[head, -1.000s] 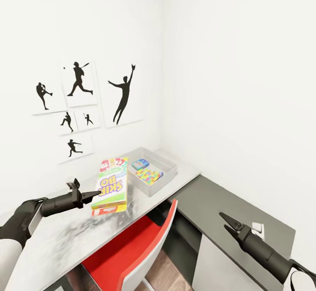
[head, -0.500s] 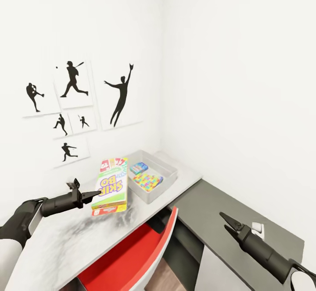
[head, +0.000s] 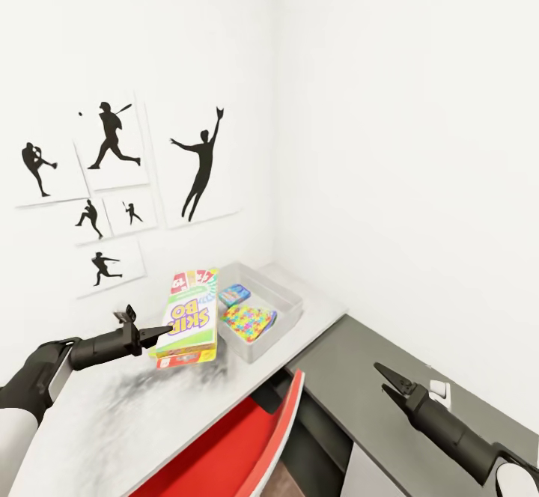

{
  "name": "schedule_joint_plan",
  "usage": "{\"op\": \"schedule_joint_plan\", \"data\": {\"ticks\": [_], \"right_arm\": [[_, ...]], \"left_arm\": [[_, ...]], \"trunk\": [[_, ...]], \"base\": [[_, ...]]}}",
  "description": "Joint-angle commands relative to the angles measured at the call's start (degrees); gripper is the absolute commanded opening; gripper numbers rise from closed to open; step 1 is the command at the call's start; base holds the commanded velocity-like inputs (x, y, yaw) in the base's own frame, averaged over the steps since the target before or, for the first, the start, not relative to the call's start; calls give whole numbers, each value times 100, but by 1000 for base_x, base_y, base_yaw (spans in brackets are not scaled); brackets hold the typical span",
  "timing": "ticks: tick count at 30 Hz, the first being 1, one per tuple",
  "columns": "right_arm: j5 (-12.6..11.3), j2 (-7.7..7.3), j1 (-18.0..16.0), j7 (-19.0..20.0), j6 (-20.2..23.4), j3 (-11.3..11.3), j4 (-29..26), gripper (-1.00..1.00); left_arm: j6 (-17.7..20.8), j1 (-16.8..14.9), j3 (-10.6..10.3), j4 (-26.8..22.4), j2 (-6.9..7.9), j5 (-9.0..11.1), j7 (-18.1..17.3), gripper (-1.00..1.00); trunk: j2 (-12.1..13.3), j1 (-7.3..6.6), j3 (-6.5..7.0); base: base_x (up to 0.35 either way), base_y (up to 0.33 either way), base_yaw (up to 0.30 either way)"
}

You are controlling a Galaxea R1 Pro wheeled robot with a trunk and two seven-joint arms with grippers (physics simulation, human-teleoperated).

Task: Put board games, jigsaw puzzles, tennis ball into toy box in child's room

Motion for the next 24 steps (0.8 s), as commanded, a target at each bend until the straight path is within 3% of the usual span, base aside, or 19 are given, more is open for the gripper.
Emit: {"op": "schedule_joint_plan", "data": {"ticks": [1,24], "right_arm": [[10,3,-4,24,32,-11,2,100],[17,3,-4,24,32,-11,18,100]], "left_arm": [[56,-1,1,2,1,2,-15,-100],[56,-1,-5,2,-7,2,-15,-100]], "trunk": [[-4,4,1],[-4,4,13]], "base": [[184,0,-93],[124,11,-21]]}}
